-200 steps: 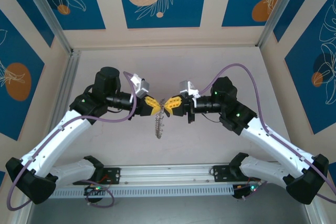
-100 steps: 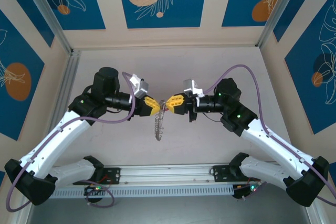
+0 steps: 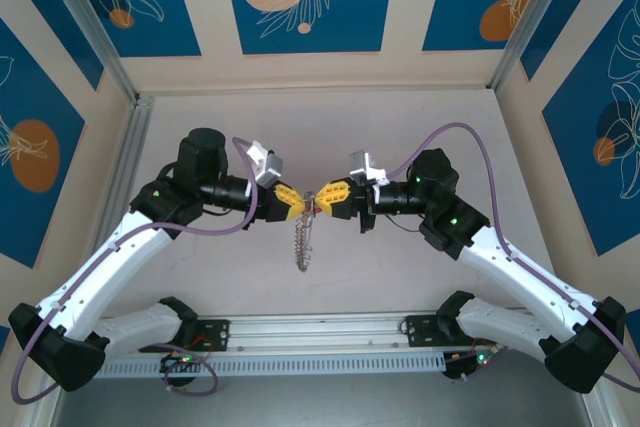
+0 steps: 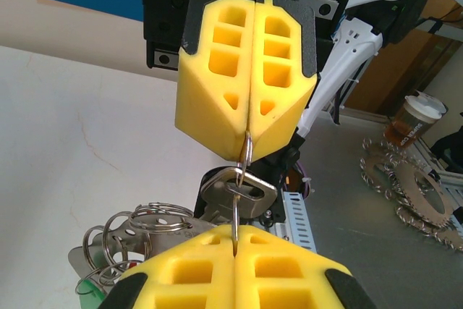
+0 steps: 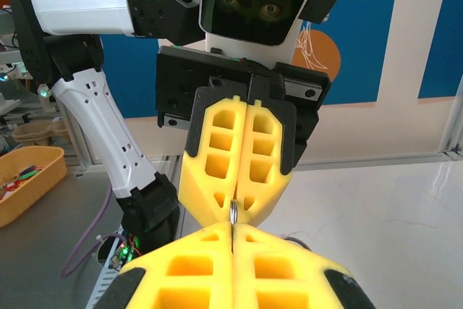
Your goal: Put the keys on the keyring
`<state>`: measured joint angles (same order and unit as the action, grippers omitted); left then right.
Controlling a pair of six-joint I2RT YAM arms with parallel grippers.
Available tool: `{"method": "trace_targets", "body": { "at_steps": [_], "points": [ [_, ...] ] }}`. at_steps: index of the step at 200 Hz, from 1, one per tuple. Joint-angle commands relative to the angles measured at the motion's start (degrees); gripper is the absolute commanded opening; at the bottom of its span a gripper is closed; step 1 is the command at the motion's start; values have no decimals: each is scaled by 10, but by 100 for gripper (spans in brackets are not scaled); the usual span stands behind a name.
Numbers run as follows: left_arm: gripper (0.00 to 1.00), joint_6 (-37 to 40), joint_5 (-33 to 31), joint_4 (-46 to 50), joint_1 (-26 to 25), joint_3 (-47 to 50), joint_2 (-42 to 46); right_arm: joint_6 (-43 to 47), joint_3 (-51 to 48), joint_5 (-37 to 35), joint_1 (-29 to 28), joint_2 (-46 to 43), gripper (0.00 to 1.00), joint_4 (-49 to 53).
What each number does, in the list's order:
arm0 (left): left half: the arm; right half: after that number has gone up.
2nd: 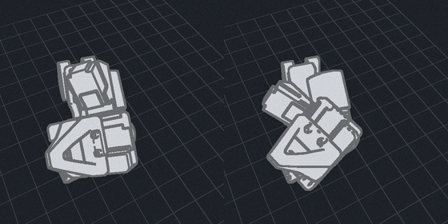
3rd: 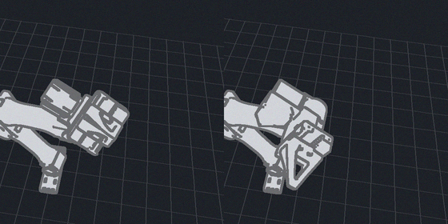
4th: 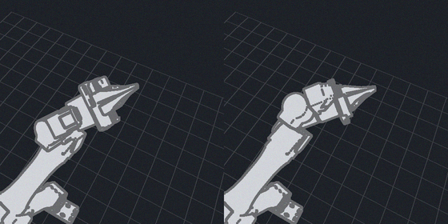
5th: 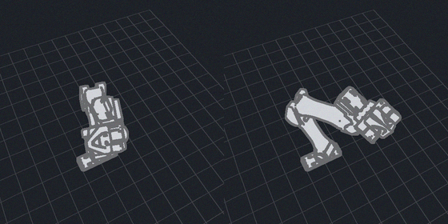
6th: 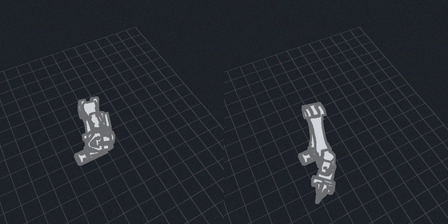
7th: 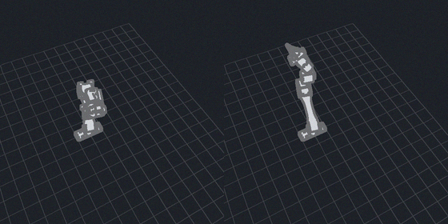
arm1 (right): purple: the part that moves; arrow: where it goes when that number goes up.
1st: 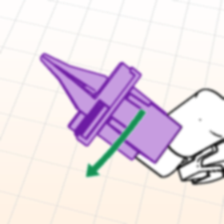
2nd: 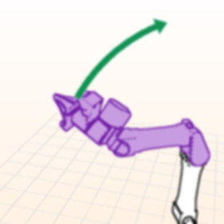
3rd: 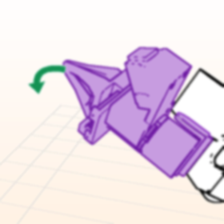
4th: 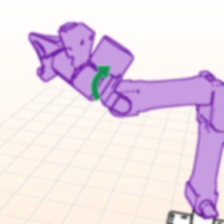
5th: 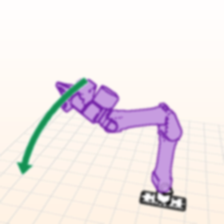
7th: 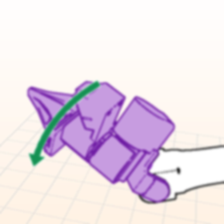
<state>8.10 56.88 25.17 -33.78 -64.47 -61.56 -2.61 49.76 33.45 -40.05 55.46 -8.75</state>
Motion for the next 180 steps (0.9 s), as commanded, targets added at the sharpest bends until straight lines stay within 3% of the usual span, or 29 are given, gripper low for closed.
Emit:
{"method": "trace_targets", "body": {
  "at_steps": [1,180],
  "points": [
    [0,8,8,-7,-5,-20,11,-1,-1,10,-6,4,0,3],
    [0,9,8,-6,-4,-17,13,9,-3,-26,-16,-13,0,7]
  ]
}}
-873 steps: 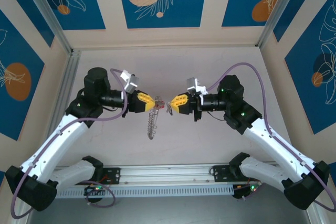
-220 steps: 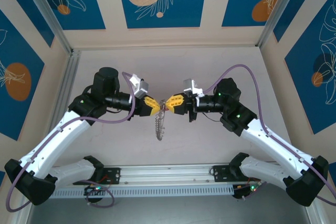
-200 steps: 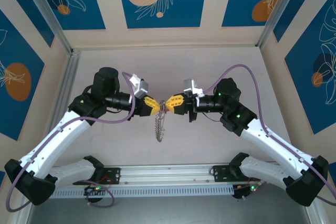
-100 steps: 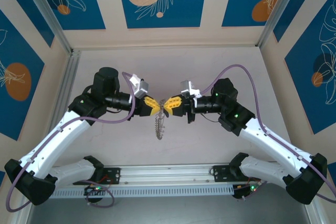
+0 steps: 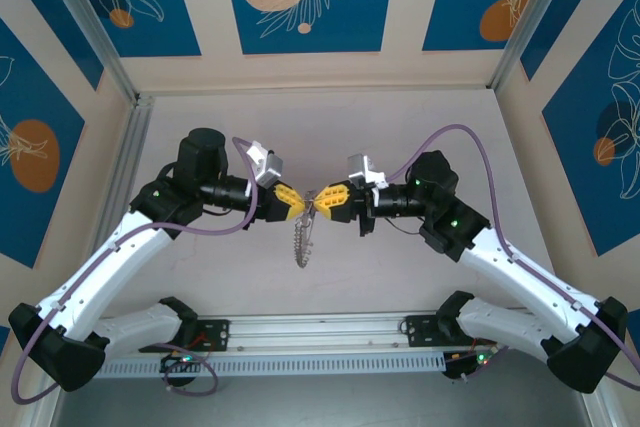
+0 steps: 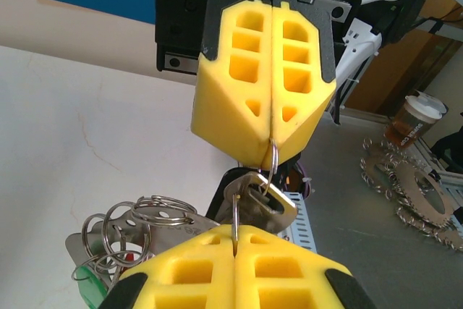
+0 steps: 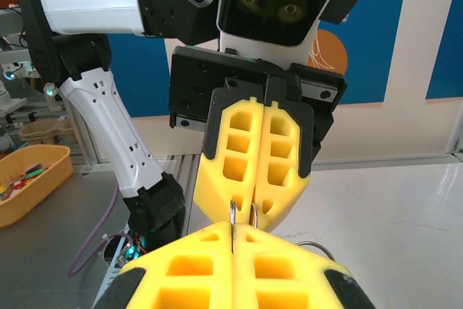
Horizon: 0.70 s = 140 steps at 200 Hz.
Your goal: Put the keys on the keyring
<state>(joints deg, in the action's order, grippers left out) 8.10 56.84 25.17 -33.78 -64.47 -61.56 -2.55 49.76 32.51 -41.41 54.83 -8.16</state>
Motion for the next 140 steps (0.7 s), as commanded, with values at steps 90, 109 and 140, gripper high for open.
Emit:
{"method": "trace_targets", "body": {
  "at_steps": [90,109,140],
  "points": [
    [0,10,8,-4,-5,-16,16,3,-4,-36,-3,6,0,-16],
    [0,11,7,-3,-4,-16,16,3,-2,-25,-6,6,0,-12],
    [0,14,2,1,-5,-16,17,4,-2,-20,-9,0,0,-3]
  ]
}}
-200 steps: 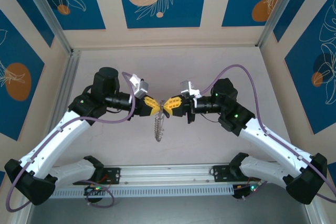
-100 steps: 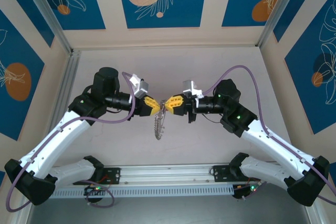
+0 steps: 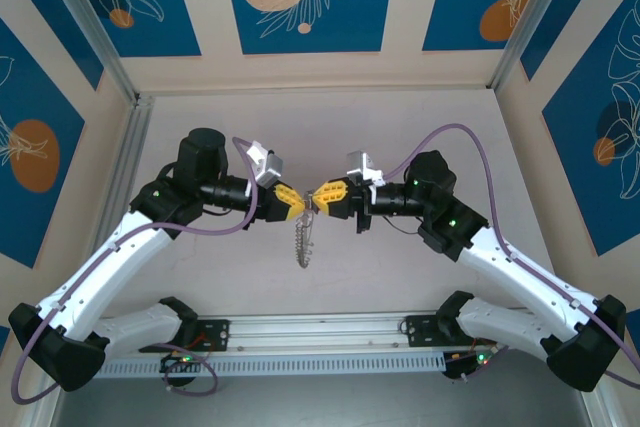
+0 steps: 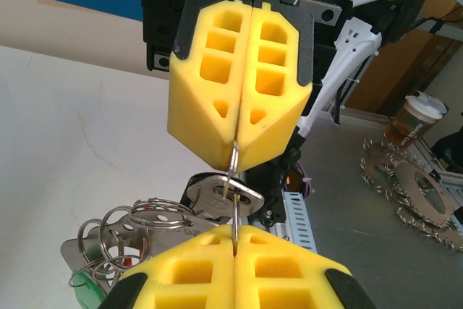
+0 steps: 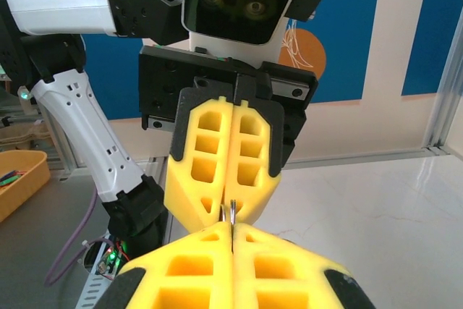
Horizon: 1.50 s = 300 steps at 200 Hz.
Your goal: Put the keys on the keyring
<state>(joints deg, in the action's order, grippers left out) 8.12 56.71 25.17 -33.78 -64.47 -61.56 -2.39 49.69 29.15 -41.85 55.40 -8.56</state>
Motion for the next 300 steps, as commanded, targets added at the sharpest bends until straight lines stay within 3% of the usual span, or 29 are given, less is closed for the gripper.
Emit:
{"method": "trace_targets", "body": {
  "at_steps": [1,300],
  "points": [
    [0,14,3,1,-4,-16,17,3,-1,13,-5,-6,0,1],
    [0,24,-4,11,-5,-19,14,2,-6,-12,-16,1,0,5]
  ]
}}
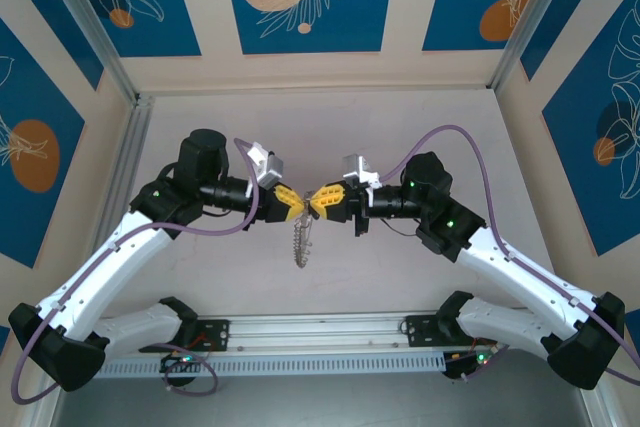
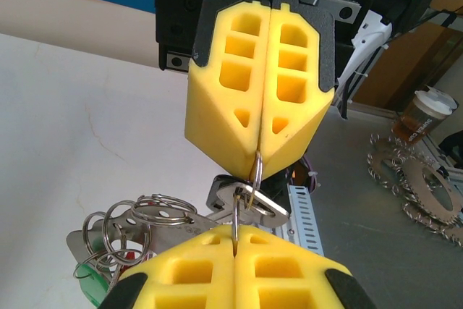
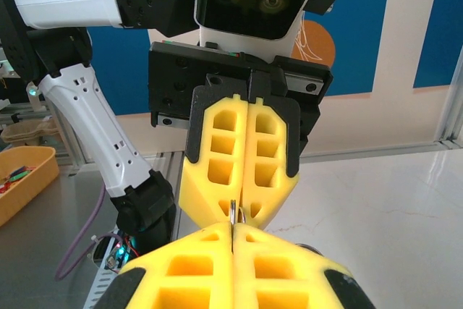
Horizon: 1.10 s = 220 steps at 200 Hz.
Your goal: Put the keys on the keyring
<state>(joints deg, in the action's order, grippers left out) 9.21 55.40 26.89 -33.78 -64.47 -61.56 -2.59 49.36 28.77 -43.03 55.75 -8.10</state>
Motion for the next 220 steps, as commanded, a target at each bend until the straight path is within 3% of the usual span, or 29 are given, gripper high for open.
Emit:
{"method": "trace_targets", "body": {
  "at_steps": [1,220],
  "points": [
    [0,13,9,-7,-4,-19,14,4,-3,-9,-4,-3,0,1],
    [0,13,13,-7,-5,-18,19,-1,-22,-40,-3,-6,0,-32]
  ]
}}
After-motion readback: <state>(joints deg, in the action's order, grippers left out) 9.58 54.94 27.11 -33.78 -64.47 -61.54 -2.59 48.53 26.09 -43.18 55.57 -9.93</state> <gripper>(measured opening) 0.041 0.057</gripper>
